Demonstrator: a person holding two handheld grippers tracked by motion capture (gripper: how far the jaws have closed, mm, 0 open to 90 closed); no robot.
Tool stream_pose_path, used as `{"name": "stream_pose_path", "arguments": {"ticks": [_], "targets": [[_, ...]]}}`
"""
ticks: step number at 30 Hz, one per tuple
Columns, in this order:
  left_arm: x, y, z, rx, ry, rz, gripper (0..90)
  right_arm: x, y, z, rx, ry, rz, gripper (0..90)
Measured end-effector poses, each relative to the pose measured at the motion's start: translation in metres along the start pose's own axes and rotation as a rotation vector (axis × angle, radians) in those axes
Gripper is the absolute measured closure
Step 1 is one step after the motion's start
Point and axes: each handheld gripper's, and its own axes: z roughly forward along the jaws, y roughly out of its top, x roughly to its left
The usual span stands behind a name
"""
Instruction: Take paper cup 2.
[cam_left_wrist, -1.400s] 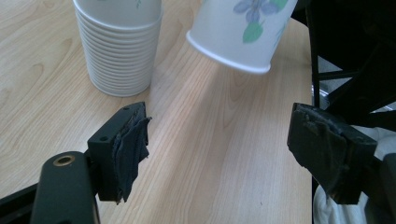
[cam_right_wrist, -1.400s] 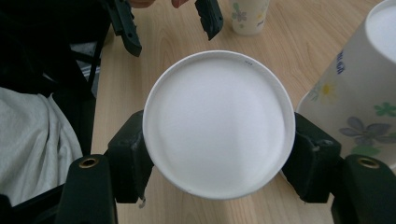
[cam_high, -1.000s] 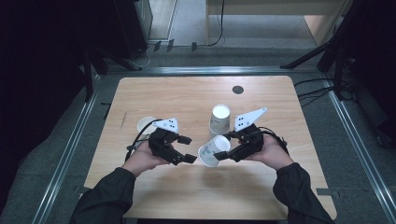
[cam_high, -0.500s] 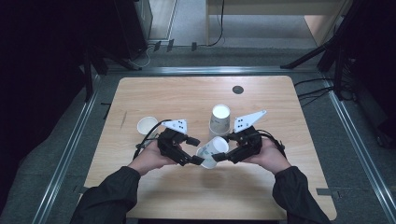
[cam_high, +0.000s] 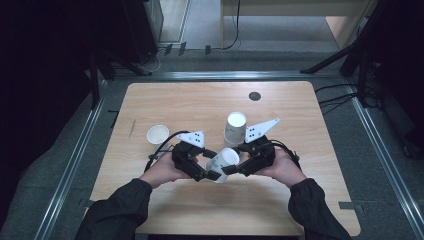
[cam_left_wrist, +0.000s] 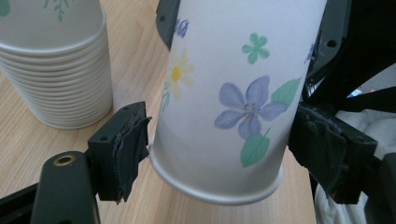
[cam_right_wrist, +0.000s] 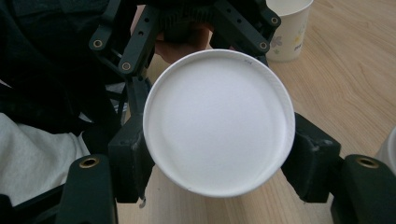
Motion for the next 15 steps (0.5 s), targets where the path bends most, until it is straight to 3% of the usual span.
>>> {"name": "stream_pose_path", "arguments": {"ticks": [15], "targets": [[0.0001, -0.0021, 0.0019, 0.001, 0.007, 0.028, 24.1, 0.0002, 0.0028, 0.0047, -0.005, -0.007, 0.012, 33.7]]}}
